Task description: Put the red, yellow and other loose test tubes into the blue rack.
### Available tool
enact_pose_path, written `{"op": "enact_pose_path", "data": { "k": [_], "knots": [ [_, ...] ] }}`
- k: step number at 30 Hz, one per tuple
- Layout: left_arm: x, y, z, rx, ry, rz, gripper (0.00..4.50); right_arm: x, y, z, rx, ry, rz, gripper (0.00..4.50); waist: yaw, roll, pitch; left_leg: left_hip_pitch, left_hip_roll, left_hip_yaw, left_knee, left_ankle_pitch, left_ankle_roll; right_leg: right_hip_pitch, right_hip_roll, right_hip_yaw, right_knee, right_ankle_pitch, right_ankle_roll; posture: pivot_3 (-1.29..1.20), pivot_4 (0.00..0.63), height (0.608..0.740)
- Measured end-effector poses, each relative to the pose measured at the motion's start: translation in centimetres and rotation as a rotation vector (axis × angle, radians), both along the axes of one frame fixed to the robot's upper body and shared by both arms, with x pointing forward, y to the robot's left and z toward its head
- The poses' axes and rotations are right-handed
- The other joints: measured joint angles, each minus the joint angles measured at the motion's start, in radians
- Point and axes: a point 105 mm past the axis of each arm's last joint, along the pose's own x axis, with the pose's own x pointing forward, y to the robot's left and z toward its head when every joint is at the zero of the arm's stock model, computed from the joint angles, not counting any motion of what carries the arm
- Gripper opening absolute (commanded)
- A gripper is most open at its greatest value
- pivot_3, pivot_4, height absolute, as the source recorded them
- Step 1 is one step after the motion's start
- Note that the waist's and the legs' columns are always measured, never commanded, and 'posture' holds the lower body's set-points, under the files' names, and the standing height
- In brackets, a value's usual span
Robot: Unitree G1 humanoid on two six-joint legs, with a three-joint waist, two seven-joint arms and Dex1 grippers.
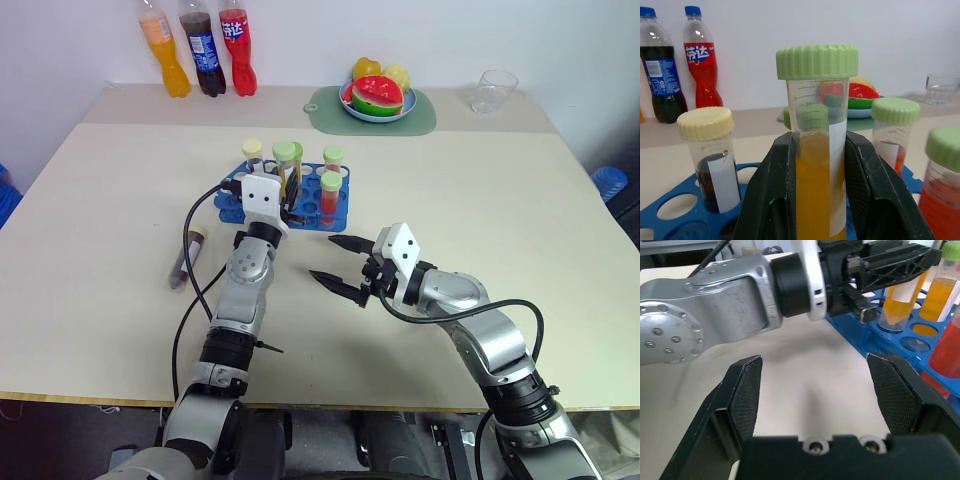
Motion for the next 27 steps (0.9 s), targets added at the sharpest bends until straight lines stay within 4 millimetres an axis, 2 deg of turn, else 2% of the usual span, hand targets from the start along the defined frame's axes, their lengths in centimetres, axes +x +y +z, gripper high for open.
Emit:
{"op": "enact_pose_path", "data": {
  "k": [7,12,15,20,27],
  "knots": [
    [-0.3,0.0,-0.1,0.003,0.006,0.001,0.75,0.0,0.0,-0.1,-0.001,0.002,-0.001,3.68,-0.001,0.000,0.000,0.001,0.000,0.000,0.000,0.000,0.000,0.001,0.000,0.000,0.000,0.000,0.000,0.00,0.150,0.734],
    [0.4,-0.1,-0.1,0.009,0.009,0.015,0.75,0.0,0.0,-0.1,-0.002,0.002,0.001,3.68,-0.001,0.000,0.000,0.002,0.000,0.000,0.000,0.000,0.000,0.002,0.000,0.000,0.000,0.000,0.000,0.00,0.150,0.734],
    [0.9,-0.1,-1.8,0.020,0.067,0.021,0.75,0.0,0.0,0.0,-0.002,0.000,0.001,3.68,-0.003,0.000,0.000,0.002,0.000,0.000,0.000,0.000,0.000,0.002,0.000,0.000,0.000,0.000,0.000,0.00,0.150,0.734],
    [1.1,-0.2,-2.0,0.021,0.062,0.017,0.75,0.0,0.0,0.0,-0.003,0.000,0.001,3.68,0.000,0.000,0.000,0.002,0.000,0.000,0.000,0.000,0.000,0.002,0.000,0.000,0.000,0.000,0.000,0.00,0.150,0.734],
    [1.0,0.2,-2.0,0.001,0.061,0.023,4.07,0.1,-0.1,-0.1,-0.006,0.007,-0.004,3.68,-0.001,0.000,0.000,0.002,0.000,0.000,0.000,0.000,0.000,0.002,0.000,0.000,0.000,0.000,0.000,0.00,0.150,0.734]
  ]
}}
